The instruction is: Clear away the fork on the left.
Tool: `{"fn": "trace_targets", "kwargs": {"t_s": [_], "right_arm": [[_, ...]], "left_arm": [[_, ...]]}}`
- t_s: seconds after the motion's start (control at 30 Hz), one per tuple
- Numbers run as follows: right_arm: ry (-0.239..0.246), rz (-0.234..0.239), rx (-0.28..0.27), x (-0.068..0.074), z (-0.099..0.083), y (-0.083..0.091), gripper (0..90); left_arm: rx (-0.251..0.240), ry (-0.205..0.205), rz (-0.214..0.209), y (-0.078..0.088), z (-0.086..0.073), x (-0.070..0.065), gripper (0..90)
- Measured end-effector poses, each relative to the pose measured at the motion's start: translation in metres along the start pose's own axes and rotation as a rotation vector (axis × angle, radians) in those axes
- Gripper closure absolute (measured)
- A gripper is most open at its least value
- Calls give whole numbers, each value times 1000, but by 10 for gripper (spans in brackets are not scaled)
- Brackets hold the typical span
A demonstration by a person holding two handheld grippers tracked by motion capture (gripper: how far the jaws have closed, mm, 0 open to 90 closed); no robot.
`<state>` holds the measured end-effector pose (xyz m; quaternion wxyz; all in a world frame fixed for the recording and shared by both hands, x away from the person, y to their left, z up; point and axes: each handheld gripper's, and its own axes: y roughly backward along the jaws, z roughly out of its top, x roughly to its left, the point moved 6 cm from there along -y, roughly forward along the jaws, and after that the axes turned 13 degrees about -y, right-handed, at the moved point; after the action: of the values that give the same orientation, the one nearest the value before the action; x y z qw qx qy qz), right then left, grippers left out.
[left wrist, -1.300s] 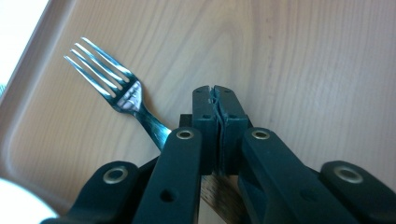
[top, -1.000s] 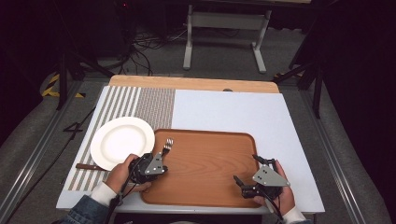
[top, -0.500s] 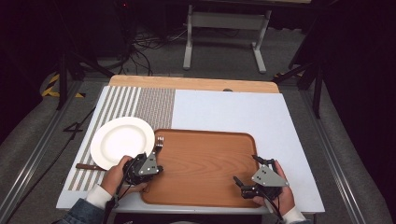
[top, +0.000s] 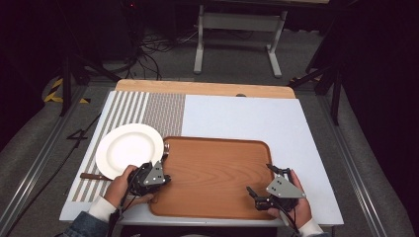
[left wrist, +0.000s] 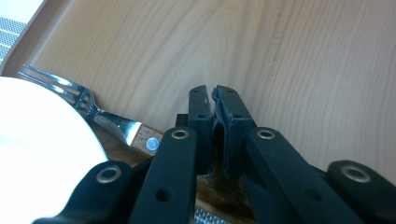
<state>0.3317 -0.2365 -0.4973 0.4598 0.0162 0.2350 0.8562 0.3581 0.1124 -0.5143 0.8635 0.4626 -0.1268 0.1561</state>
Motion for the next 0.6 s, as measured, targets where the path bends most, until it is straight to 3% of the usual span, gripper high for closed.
{"fn": "trace_targets", "kwargs": {"t_s": [0.07,0.17,0.43,0.6], "right_arm": [[0,0,-1,0,0,0,59],[1,1,-3,1,1,1,59],[13,16,-9,6,4,2,59],[23,27,-7,11,5,1,60]], "left_arm": [[-2,5,-2,0,0,-1,838],[-6,-25,7,-2,4,-2,823],[-91,-54,45,2,16,1,794],[-118,-67,62,4,22,3,773]]}}
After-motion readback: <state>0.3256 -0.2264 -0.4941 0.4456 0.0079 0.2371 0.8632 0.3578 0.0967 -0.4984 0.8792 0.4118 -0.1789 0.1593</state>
